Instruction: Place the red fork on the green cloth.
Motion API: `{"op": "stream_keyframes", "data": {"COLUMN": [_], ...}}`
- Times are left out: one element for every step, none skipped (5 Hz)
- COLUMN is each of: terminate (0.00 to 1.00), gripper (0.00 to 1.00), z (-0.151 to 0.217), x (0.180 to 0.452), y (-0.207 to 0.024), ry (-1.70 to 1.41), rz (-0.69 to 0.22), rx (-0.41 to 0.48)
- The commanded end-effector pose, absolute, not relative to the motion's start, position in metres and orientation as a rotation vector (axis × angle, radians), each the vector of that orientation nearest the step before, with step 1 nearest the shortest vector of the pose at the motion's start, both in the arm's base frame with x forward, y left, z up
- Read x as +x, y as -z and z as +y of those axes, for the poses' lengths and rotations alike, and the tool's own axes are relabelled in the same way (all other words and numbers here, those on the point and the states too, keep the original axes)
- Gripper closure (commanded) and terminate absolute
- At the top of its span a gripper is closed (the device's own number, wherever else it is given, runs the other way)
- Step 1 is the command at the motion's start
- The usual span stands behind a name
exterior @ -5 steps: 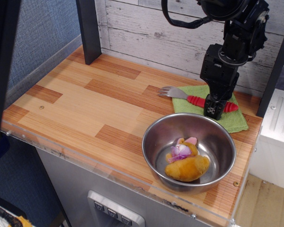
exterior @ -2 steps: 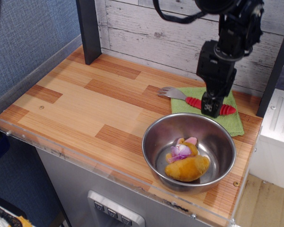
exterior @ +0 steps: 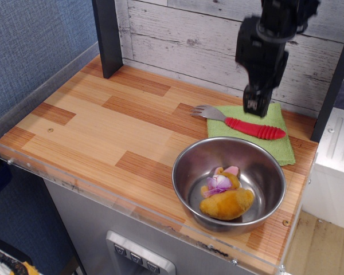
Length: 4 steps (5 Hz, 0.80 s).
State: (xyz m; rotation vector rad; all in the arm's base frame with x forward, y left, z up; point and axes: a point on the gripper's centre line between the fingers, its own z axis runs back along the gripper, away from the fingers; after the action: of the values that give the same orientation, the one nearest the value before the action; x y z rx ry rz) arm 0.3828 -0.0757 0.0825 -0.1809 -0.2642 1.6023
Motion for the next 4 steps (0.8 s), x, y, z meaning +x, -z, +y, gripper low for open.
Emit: {"op": "stream_keyframes", "data": {"terminate": [0.0,0.0,0.0,0.0], "gripper": [0.0,0.0,0.0,0.0], "z": [-0.067,-0.063,-0.063,-0.063], "x": [0.36,0.348,0.348,0.348], "y": [-0.151,-0.167,-0.167,-0.167], "ry": [-1.649,-1.712,-1.712,-1.712], "rz": [-0.347,-0.368,-0.368,-0.368], "rx": [-0.292,-0.279,-0.279,-0.279]}}
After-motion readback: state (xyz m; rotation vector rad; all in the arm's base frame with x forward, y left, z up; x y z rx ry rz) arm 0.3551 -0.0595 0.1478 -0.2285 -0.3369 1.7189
